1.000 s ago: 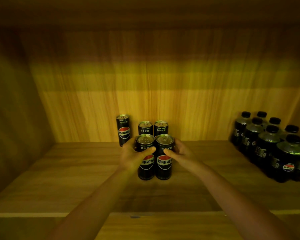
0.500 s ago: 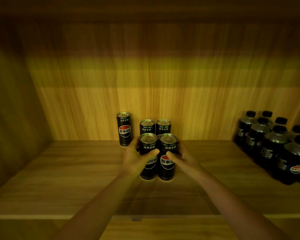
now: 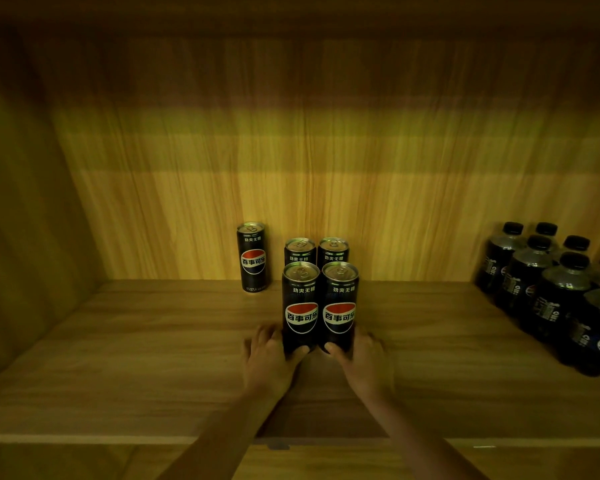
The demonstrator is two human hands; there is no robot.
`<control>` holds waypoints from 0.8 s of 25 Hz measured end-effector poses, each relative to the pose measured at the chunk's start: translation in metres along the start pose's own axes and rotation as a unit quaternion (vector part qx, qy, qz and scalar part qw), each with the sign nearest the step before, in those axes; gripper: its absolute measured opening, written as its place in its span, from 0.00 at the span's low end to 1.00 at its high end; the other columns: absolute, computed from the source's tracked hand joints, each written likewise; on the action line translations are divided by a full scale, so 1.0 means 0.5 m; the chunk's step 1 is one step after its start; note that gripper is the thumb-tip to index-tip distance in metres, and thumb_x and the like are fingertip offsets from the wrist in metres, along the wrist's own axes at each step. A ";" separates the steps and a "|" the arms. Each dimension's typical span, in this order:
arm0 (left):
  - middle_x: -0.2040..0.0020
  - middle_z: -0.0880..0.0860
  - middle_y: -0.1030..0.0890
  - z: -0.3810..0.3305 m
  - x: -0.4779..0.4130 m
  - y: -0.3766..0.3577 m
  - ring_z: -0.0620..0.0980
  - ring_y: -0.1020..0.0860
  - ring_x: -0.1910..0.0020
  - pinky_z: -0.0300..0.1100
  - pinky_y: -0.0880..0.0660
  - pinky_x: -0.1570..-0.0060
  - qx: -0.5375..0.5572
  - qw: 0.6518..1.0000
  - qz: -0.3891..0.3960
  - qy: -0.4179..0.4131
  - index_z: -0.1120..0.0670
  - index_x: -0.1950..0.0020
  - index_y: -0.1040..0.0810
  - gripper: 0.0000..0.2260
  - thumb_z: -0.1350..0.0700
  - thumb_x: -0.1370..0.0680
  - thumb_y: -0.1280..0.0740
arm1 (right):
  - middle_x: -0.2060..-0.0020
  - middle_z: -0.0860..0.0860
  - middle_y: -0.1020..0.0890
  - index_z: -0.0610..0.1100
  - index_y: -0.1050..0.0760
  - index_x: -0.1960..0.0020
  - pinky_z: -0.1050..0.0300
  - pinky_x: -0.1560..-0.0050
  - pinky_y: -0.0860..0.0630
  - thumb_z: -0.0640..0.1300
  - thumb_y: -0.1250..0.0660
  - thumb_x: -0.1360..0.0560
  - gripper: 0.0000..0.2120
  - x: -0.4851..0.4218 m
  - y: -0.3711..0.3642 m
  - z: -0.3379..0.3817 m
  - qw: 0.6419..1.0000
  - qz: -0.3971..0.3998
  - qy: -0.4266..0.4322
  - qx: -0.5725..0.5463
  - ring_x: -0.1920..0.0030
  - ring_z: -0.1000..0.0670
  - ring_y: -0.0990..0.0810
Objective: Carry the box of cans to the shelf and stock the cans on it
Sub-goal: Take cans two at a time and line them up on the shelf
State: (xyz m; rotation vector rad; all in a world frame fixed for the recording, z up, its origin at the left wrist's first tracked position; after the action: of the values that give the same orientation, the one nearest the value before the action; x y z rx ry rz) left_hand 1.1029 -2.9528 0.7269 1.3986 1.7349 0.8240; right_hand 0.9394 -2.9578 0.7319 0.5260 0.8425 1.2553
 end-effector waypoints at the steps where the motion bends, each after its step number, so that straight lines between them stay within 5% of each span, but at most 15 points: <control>1: 0.26 0.53 0.38 -0.001 -0.008 0.000 0.51 0.47 0.24 0.54 0.54 0.26 -0.008 1.000 0.004 0.005 0.53 0.28 0.39 0.28 0.41 0.24 0.42 | 0.45 0.46 0.20 0.43 0.30 0.42 0.50 0.46 0.25 0.57 0.35 0.30 0.23 -0.007 -0.002 0.005 1.000 -0.005 -0.006 0.009 0.44 0.46 0.22; 14: 0.25 0.56 0.41 -0.014 -0.062 -0.001 0.54 0.50 0.24 0.56 0.56 0.27 -0.049 0.998 0.044 0.019 0.55 0.26 0.43 0.31 0.39 0.24 0.45 | 0.44 0.44 0.21 0.42 0.32 0.40 0.47 0.44 0.27 0.56 0.35 0.29 0.24 -0.053 -0.015 0.018 0.999 -0.012 -0.036 0.021 0.43 0.42 0.24; 20: 0.23 0.58 0.46 -0.019 -0.014 0.033 0.56 0.52 0.24 0.55 0.56 0.26 -0.054 0.997 0.024 0.046 0.58 0.25 0.48 0.34 0.39 0.24 0.44 | 0.37 0.42 0.27 0.41 0.37 0.34 0.45 0.38 0.29 0.62 0.34 0.32 0.35 -0.030 0.024 0.024 0.999 0.013 -0.042 0.026 0.36 0.41 0.28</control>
State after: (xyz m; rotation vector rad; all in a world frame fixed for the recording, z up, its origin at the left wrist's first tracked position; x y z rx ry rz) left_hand 1.1040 -2.9569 0.7470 1.3536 1.7032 1.0082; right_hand 0.9405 -2.9680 0.7519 0.6297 0.8017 1.2282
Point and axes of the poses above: each hand's wrist, its own x-axis away from the middle knuckle, its own y-axis out of the back of the hand, z = x × y, the point moved 2 cm from there along -x, towards the middle knuckle
